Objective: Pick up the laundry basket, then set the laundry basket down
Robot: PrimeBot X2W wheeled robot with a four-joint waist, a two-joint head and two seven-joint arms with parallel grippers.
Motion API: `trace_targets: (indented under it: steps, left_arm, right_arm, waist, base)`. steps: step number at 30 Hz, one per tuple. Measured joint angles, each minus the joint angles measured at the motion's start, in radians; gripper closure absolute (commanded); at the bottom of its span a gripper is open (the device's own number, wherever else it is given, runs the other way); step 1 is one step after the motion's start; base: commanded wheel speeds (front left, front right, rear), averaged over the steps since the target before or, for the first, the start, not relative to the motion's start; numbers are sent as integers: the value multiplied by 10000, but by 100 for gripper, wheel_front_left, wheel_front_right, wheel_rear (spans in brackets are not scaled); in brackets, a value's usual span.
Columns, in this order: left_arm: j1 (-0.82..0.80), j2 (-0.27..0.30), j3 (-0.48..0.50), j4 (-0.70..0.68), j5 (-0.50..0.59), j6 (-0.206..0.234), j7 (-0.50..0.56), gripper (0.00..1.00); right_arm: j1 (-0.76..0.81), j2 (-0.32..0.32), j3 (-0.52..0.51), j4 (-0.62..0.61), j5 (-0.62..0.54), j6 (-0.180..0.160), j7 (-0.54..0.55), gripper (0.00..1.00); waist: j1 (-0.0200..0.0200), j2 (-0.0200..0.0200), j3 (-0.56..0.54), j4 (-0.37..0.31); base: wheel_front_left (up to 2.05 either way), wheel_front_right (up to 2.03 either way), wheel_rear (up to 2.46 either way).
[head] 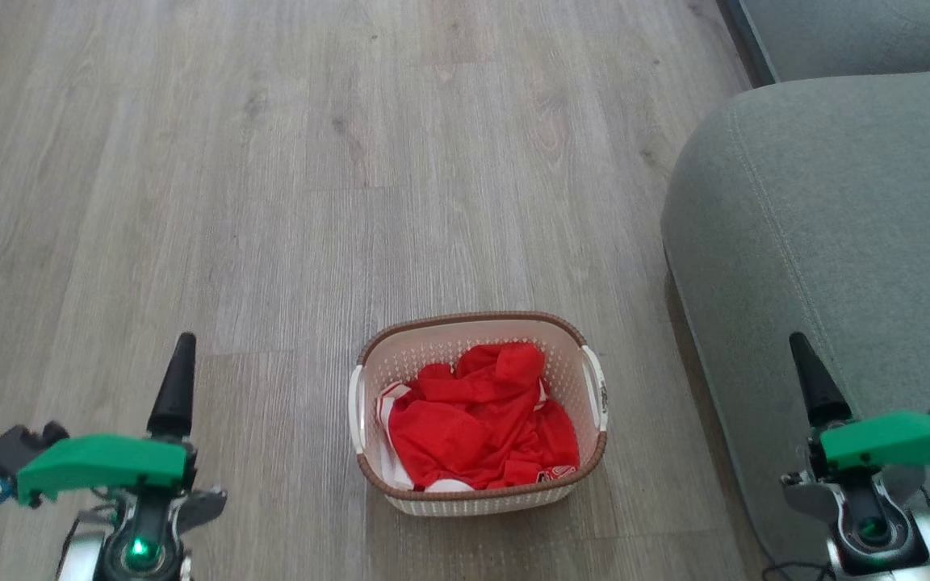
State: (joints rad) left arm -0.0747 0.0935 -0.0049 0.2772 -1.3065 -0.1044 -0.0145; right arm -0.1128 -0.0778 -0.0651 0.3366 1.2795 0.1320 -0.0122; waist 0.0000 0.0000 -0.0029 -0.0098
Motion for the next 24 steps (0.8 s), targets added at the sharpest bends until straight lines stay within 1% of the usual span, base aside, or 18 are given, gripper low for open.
trace_targets:
  steps: [7, 8, 9, 10, 17, 24]
  left_arm:
    - [-316, 115, -217, -36, 1020, 117, -151, 0]
    - [-316, 115, -217, -36, 1020, 117, -151, 0]
    - [-322, 209, -278, -31, 1306, 186, -234, 0]
    - [-322, 209, -278, -31, 1306, 186, -234, 0]
    - [-438, 336, -554, 17, 2153, 437, -357, 0]
    - [-571, 520, -851, 209, 2947, 527, -591, 0]
  right_arm:
    - [-194, -19, -12, 44, -1511, 0, -180, 0]
    - [-194, -19, -12, 44, -1511, 0, -180, 0]
    - [-290, -19, -15, 50, -1885, 0, -265, 0]
    - [-290, -19, -15, 50, -1885, 0, -265, 0]
    - [-483, -33, -15, 232, -3231, 0, -439, 0]
    - [-670, -35, 2, 593, -4358, 0, -629, 0]
  waist:
    - [0, 0, -35, -30]
    - [0, 0, -35, -30]
    - [0, 0, -49, -37]
    - [0, 0, -49, -37]
    - [0, 0, -78, -46]
    - [0, 0, -83, -52]
  base:
    - [0, 0, 0]
    - [0, 0, 0]
    - [0, 0, 0]
    - [0, 0, 0]
    - [0, 0, 0]
    - [0, 0, 0]
